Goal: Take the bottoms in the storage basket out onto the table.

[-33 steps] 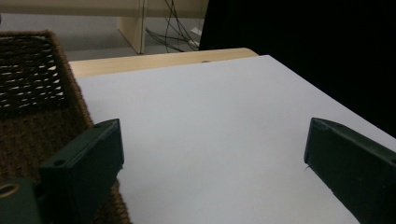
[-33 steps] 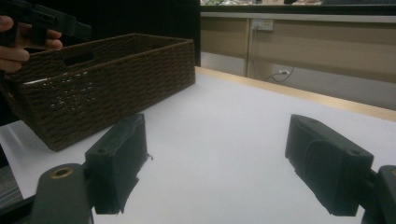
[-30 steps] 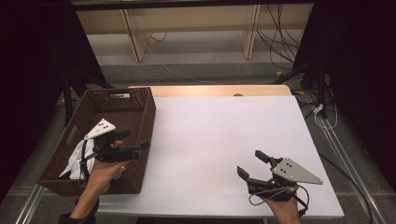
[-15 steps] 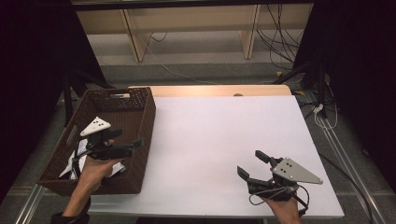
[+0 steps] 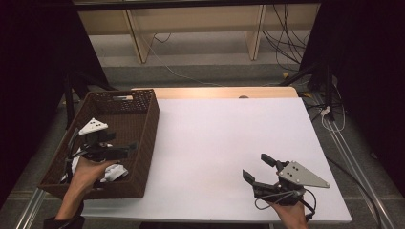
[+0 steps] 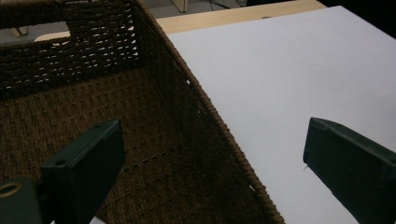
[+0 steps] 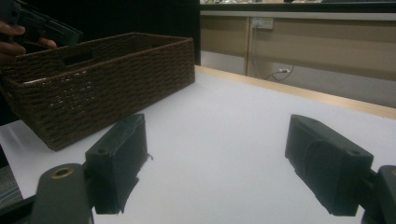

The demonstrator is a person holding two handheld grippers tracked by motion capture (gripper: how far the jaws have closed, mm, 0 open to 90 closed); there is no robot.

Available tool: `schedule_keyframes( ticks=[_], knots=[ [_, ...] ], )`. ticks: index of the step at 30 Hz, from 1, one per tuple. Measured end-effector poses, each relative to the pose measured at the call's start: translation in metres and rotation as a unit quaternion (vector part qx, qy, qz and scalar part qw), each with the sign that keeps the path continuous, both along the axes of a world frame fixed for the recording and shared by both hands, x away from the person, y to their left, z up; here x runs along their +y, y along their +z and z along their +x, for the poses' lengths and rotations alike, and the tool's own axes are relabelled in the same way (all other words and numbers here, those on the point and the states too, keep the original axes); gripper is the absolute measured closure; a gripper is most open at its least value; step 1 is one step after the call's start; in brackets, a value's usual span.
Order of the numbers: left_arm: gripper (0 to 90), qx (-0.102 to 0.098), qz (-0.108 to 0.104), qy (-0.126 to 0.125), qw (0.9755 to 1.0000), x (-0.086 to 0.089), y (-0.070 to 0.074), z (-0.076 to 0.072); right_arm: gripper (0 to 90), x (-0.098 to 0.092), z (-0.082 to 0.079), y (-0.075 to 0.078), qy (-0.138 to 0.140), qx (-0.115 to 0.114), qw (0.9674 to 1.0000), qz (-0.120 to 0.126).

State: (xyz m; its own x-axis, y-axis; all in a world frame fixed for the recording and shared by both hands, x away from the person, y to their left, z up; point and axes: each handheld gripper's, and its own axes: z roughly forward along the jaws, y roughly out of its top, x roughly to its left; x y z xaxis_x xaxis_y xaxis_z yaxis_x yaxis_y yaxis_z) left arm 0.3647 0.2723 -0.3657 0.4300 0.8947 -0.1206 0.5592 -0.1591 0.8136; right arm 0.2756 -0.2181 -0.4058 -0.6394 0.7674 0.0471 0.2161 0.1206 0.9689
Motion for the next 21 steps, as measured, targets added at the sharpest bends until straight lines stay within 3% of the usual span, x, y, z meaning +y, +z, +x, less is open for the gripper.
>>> schedule_keyframes(
  ticks=[21],
  knots=[
    [5.5, 0.034, 0.034, 0.013, 0.9988, 0.018, -0.001, 0.006, 21.8, -0.001, 0.0, 0.0, -0.002, 0.0, 1.0, 0.0]
  ],
)
